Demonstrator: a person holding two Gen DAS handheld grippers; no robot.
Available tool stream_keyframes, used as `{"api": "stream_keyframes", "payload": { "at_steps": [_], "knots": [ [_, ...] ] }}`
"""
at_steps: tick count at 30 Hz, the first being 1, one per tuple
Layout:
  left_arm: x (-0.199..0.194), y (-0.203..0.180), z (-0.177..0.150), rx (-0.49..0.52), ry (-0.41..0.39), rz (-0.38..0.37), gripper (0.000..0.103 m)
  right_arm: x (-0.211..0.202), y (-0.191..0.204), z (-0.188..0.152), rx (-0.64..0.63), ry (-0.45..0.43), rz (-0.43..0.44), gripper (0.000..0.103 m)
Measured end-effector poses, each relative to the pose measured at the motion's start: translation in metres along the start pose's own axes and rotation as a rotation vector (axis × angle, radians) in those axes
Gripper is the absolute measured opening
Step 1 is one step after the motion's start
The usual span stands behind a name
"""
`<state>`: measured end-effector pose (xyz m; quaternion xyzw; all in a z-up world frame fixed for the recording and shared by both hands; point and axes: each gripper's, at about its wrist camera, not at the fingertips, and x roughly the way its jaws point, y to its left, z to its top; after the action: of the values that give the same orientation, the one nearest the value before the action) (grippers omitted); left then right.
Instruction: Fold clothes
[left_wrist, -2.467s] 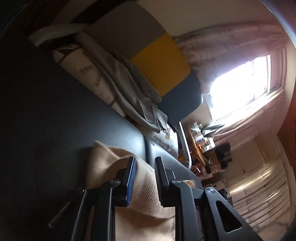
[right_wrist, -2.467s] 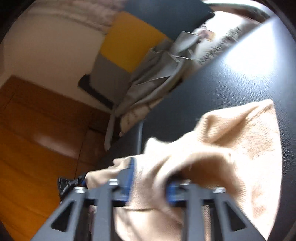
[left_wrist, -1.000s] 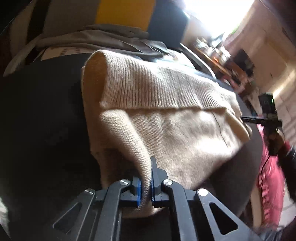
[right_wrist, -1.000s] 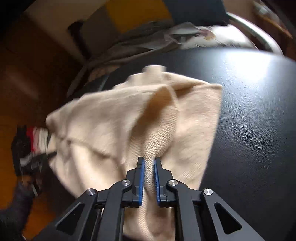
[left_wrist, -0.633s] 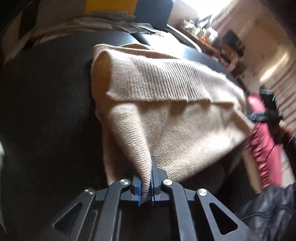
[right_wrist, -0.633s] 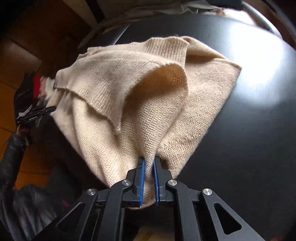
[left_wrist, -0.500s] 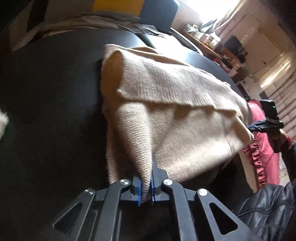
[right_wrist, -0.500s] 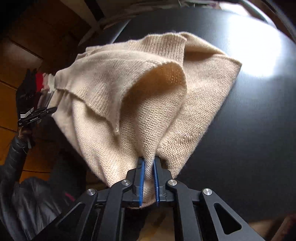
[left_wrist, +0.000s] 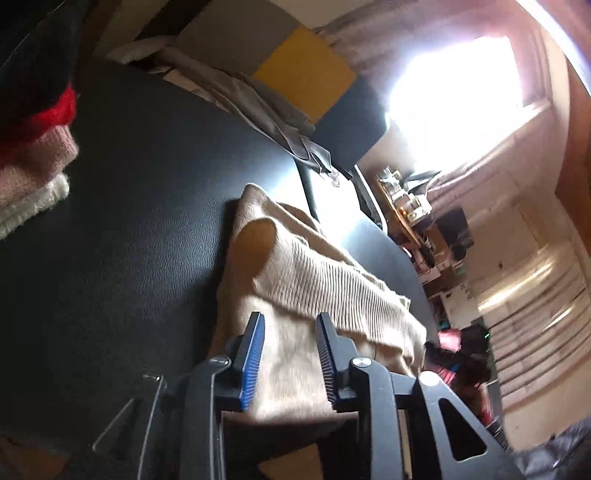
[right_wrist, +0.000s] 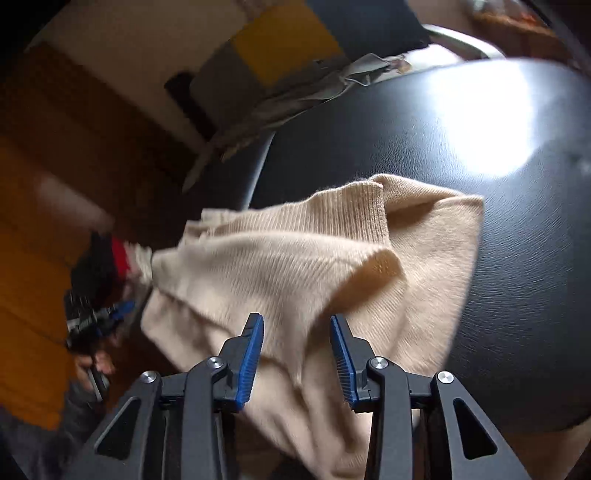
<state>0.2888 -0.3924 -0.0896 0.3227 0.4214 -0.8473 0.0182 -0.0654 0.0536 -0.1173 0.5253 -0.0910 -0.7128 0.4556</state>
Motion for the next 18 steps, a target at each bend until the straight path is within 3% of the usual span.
{"api": "stream_keyframes", "payload": {
  "at_steps": [6, 9, 11, 14, 18],
  "knots": [
    [0.016, 0.002, 0.037, 0.014, -0.002, 0.004, 0.046, 0.031, 0.006, 0.005, 0.045, 0.042, 0.086, 0.043],
    [0.048, -0.008, 0.050, 0.036, 0.103, -0.071, 0.046, 0.037, 0.007, 0.010, 0.055, 0.068, 0.139, 0.046],
    [0.070, -0.017, 0.054, 0.077, 0.194, -0.097, 0.044, 0.040, 0.006, 0.012, 0.063, 0.086, 0.179, 0.059],
    [0.099, -0.031, 0.063, 0.094, 0.263, -0.169, 0.038, 0.043, 0.005, 0.020, 0.076, 0.093, 0.255, 0.063],
    [0.115, -0.036, 0.097, 0.023, 0.183, -0.279, 0.040, 0.040, -0.012, 0.033, 0.186, -0.001, 0.346, 0.063]
  ]
}}
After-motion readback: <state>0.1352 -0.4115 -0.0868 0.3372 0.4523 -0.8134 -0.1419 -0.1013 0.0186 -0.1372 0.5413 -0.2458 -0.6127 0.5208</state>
